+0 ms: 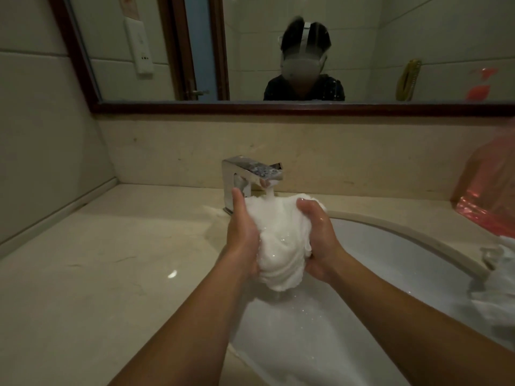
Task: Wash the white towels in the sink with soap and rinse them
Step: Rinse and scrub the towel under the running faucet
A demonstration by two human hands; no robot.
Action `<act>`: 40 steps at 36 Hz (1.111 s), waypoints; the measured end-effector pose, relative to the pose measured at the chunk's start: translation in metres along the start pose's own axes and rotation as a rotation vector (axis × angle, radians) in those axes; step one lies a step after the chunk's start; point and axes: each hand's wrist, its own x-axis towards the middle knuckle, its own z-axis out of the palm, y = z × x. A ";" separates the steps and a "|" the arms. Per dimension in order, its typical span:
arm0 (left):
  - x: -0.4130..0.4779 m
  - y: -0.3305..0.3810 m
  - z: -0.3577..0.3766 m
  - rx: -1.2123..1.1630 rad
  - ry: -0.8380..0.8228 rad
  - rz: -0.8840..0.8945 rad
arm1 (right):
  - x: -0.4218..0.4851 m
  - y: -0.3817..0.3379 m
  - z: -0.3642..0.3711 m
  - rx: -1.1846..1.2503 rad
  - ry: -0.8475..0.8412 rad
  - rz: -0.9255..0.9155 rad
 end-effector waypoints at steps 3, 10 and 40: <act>0.006 -0.005 -0.001 0.021 0.075 0.108 | -0.001 0.004 0.010 0.028 -0.018 0.013; -0.019 0.001 0.011 0.241 0.190 0.346 | -0.006 0.011 0.027 -0.226 0.117 -0.129; -0.008 -0.006 0.018 0.334 0.205 0.401 | 0.000 0.002 0.016 -0.419 0.373 -0.213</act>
